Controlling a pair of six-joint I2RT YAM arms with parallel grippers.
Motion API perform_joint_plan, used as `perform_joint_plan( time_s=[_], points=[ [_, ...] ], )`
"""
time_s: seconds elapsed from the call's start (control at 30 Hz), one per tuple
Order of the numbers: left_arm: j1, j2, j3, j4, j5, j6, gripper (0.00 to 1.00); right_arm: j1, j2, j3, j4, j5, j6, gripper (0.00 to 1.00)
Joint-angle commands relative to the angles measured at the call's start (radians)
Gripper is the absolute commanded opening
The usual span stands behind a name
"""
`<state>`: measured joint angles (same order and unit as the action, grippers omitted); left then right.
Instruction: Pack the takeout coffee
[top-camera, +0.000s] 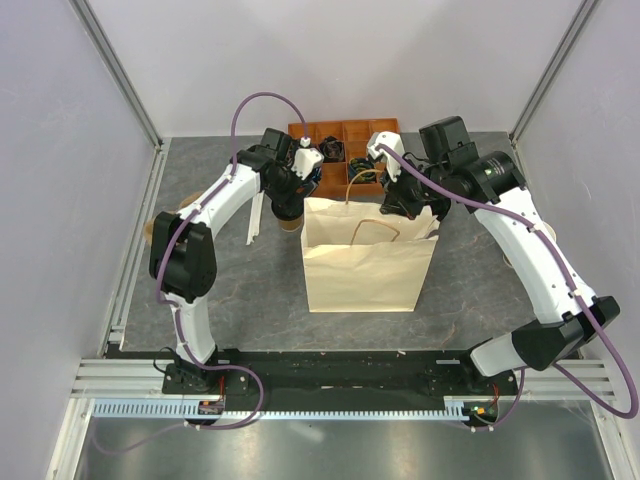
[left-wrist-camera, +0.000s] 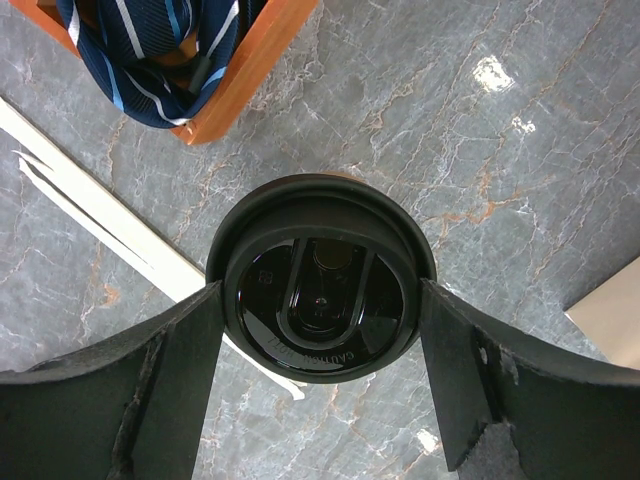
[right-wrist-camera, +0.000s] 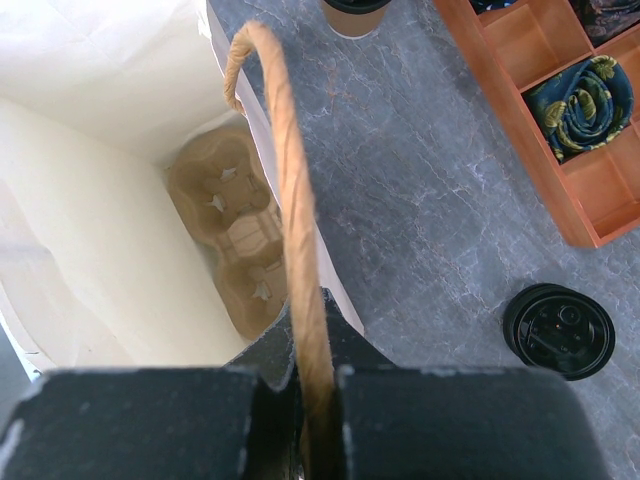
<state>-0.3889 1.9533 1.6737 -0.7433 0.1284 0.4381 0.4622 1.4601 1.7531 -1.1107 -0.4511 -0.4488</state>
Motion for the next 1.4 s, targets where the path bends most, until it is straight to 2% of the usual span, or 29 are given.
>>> perform_joint_plan(
  time_s=[0.0, 0.13, 0.23, 0.47, 0.83, 1.17, 1.37],
  points=[
    [-0.004, -0.03, -0.035, 0.027, -0.044, 0.056, 0.82, 0.0, 0.008, 0.043, 0.011, -0.018, 0.005, 0.0],
    [-0.005, -0.033, -0.046, 0.027, -0.049, 0.062, 0.82, 0.0, 0.011, 0.042, 0.015, -0.024, 0.01, 0.0],
    [-0.005, -0.037, -0.057, 0.027, -0.038, 0.065, 0.78, 0.0, 0.011, 0.039, 0.023, -0.027, 0.016, 0.0],
    [-0.004, -0.086, -0.045, 0.021, 0.0, 0.044, 0.58, 0.0, -0.056, 0.014, 0.117, -0.034, 0.056, 0.0],
    [-0.002, -0.169, -0.054, -0.019, 0.03, 0.007, 0.43, 0.009, -0.144, -0.044, 0.155, -0.061, 0.052, 0.0],
    [-0.001, -0.292, -0.129, -0.011, 0.054, -0.084, 0.38, 0.124, -0.297, -0.171, 0.198, 0.005, 0.028, 0.0],
    [0.001, -0.388, -0.155, -0.011, 0.086, -0.142, 0.37, 0.197, -0.336, -0.233, 0.226, 0.112, 0.073, 0.0]
  ],
)
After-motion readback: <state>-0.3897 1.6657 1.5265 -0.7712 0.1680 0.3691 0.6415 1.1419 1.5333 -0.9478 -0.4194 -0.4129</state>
